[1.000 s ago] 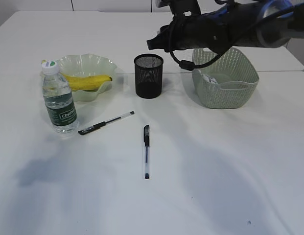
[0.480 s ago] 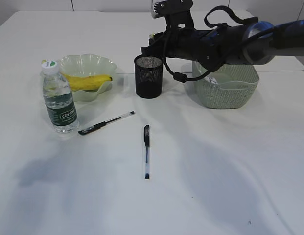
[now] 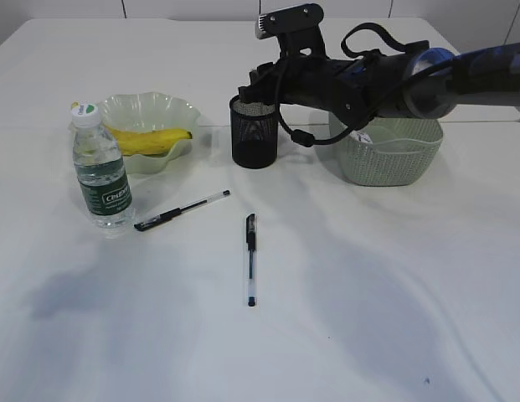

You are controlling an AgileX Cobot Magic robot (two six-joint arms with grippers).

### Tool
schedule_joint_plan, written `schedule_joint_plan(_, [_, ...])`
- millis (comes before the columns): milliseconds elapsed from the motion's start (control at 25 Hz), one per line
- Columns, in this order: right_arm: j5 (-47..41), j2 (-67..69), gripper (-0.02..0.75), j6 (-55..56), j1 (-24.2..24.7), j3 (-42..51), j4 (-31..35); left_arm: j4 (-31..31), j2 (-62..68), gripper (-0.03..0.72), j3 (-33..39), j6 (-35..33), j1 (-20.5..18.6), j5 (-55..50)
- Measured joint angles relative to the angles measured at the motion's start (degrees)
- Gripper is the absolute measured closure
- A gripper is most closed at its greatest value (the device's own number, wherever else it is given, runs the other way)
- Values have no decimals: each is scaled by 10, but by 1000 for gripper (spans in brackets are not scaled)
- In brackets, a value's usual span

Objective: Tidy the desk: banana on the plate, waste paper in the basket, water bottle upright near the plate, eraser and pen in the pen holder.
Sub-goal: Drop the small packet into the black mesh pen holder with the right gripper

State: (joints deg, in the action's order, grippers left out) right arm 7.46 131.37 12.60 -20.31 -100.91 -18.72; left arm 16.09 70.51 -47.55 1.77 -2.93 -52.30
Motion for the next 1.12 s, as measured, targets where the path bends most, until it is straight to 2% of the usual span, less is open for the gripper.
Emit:
schedule_joint_plan(200, [0,0,379,0,0,0,-1,0,0,97,0,0,0,0])
schedule_joint_plan(440, [-12,-1,365,0,0,-1,-1,0,0,97,0,0,0,0])
schedule_joint_plan(600, [-101,-32,363,2,0,-1,3,0,0,97,0,0,0,0])
schedule_joint_plan(840, [-281,-107,363,7,0,-1,70,0,0,97,0,0,0,3])
schedule_joint_plan(1120, [-488,-182,363,7,-28,-5,105,0,0,97,0,0,0,4])
